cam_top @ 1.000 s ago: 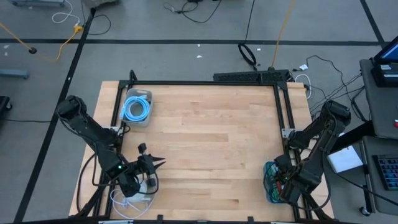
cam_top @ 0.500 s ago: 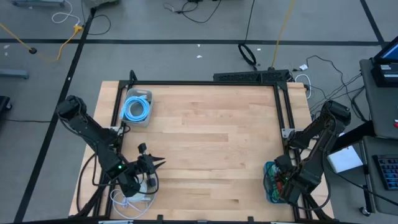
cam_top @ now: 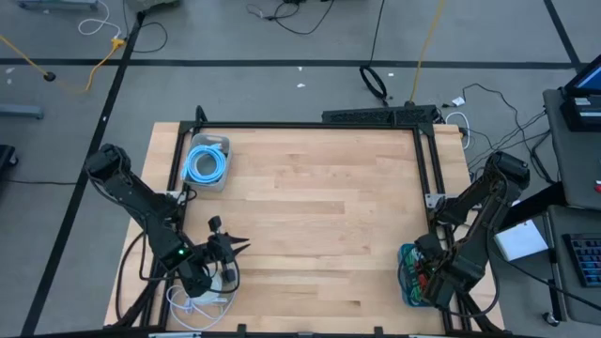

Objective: Pick & Place USB Port
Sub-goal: Put the blue USB cable into the blue basket, then adjust the gray basket

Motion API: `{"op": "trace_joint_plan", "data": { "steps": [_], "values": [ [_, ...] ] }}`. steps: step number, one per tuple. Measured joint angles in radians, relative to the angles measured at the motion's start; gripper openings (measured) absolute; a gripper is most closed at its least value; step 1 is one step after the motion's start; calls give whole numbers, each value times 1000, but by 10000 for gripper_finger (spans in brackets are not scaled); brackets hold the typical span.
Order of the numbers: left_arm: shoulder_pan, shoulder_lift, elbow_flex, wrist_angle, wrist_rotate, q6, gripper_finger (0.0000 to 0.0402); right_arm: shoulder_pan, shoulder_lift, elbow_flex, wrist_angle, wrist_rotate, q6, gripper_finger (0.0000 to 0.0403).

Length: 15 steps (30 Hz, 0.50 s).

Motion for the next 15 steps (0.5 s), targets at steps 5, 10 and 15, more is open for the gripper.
{"op": "trace_joint_plan", "data": {
  "steps": [5, 10, 15],
  "values": [
    [0, 0, 0, 0, 0, 0, 62, 0, 0, 0, -10, 2, -12, 55],
    [0, 0, 0, 0, 0, 0, 62, 0, 0, 0, -22, 4, -14, 111],
    [15, -2, 4, 10, -57, 94, 62, -5, -18, 0, -72, 100, -29, 149]
  ]
}}
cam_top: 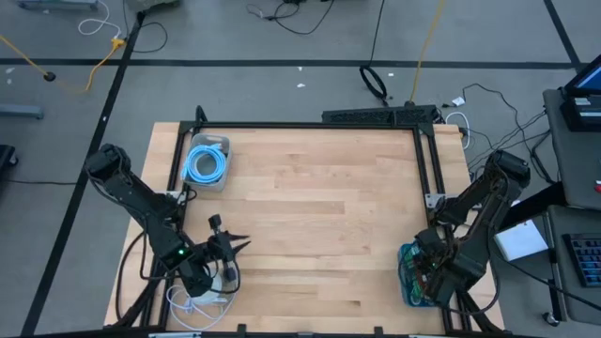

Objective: Pick & Place USB Port
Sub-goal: Adjust the gray basket

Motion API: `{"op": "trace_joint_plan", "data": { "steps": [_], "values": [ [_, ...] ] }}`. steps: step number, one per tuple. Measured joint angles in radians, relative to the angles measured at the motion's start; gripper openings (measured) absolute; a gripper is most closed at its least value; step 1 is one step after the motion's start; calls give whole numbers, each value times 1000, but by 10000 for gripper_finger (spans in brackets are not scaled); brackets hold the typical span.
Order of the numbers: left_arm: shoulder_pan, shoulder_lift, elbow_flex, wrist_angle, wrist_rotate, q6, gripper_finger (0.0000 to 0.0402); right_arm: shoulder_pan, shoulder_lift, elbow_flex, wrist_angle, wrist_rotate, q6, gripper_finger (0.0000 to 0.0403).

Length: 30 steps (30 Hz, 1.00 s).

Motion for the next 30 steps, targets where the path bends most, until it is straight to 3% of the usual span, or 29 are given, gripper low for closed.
{"op": "trace_joint_plan", "data": {
  "steps": [3, 7, 12, 14, 15, 18, 22, 27, 30],
  "values": [
    [35, -27, 38, 1, -103, 157, 62, -24, -46, 9, -60, 177, -64, 159],
    [92, -144, 116, 5, -208, 372, 62, -54, -119, 34, -169, 607, -190, 155],
    [149, -393, 149, 29, -152, 625, 62, -87, -207, 29, -188, 1225, -508, 116],
    [174, -512, 149, 32, -83, 688, 62, -107, -233, 14, -176, 1417, -658, 87],
    [188, -570, 149, 31, -34, 714, 62, -120, -243, 7, -176, 1464, -722, 68],
    [236, -733, 140, 31, 191, 778, 48, -198, -290, -2, -201, 1469, -884, 12],
    [291, -921, 123, -79, 408, 793, 7, -272, -377, -65, -198, 1450, -1007, 3],
    [317, -1089, 122, -320, 433, 655, 2, -284, -567, -183, -201, 1317, -1074, 1],
    [317, -1151, 122, -414, 435, 580, 2, -263, -684, -212, -153, 1299, -1108, 1]
  ]
}}
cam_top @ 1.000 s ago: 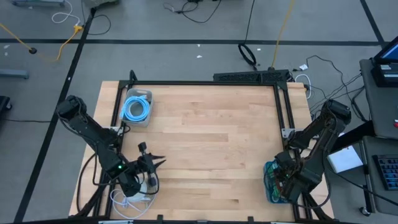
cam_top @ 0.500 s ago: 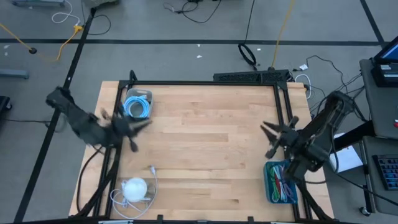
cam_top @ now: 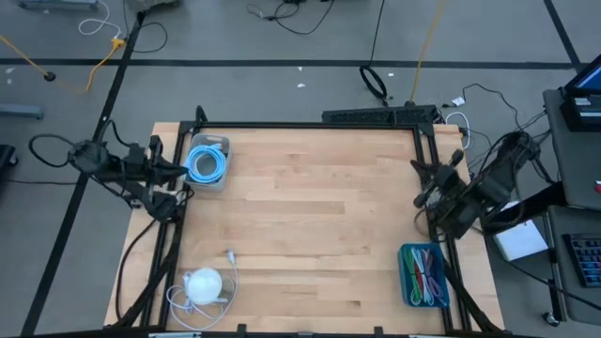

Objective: Pick & Place USB Port
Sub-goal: Adjust the gray basket

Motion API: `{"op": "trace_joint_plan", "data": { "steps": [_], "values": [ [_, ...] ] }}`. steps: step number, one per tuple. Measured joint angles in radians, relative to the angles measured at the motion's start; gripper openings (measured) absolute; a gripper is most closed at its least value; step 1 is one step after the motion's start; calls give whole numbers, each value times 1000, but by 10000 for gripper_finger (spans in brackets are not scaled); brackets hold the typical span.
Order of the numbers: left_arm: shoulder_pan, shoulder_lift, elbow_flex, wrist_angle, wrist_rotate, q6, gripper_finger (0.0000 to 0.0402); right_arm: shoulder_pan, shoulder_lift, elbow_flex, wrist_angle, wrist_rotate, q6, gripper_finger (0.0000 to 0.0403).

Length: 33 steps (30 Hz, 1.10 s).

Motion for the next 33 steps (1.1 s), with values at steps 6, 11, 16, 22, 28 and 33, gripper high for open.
{"op": "trace_joint_plan", "data": {
  "steps": [6, 11, 16, 22, 28, 33],
  "values": [
    [0, -32, -19, -93, 2, -64, 1, 61, -159, -29, 247, -50, -320, 0],
    [0, -32, -113, -103, 7, -90, 1, 101, -227, -86, 502, -141, -631, 0],
    [0, -21, -142, -67, -48, -109, 1, 97, -241, -102, 570, -172, -728, 0],
    [0, -24, -144, -91, -57, -147, 0, 97, -241, -103, 570, -188, -730, 0],
    [0, -24, -144, -96, -32, -163, 0, 97, -244, -103, 569, -198, -734, 0],
    [0, -24, -144, -91, -78, -166, 0, 97, -246, -103, 569, -197, -734, 0]
  ]
}}
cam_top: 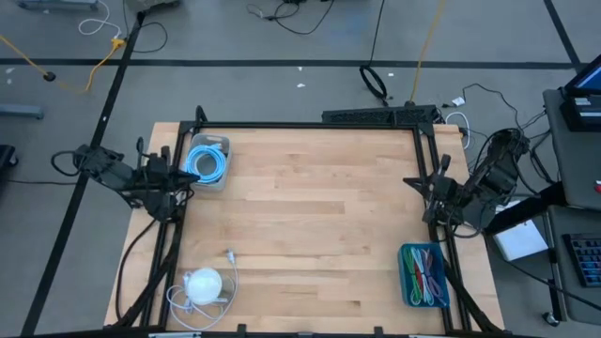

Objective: Pick & Place USB Port
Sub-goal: Adjust the gray basket

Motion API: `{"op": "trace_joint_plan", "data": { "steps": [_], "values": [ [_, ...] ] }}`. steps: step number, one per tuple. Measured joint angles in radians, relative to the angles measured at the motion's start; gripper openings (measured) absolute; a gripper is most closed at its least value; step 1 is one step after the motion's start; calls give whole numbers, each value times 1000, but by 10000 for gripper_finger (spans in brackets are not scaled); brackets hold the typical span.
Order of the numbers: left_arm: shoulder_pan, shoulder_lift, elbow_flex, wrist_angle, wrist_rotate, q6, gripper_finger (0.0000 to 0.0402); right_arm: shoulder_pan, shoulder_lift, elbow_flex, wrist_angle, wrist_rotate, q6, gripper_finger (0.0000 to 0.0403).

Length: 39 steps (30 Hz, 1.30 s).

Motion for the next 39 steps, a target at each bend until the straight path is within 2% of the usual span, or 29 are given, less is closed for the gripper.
{"op": "trace_joint_plan", "data": {
  "steps": [4, 9, 13, 17, 29, 34, 39],
  "values": [
    [0, 40, 1, 30, -101, 2, 0, 0, -7, 0, 0, 3, 0, 0],
    [36, 157, 0, -48, -106, -94, 0, 0, -7, 0, 0, 5, 0, 0],
    [115, 282, 0, -36, -61, -119, 0, 0, -7, 0, 0, 8, 0, 0],
    [256, 416, 0, 37, 52, -78, 0, 0, -7, 0, 0, 8, 0, 0],
    [824, 764, 0, 306, 559, 134, 0, 0, -6, 0, 0, 10, 0, 0],
    [1001, 901, 0, 288, 664, 194, 0, 0, -6, 0, 0, 10, 0, 0],
    [1091, 1009, 0, 305, 757, 245, 0, 0, -6, -1, 0, 10, 0, 0]
  ]
}}
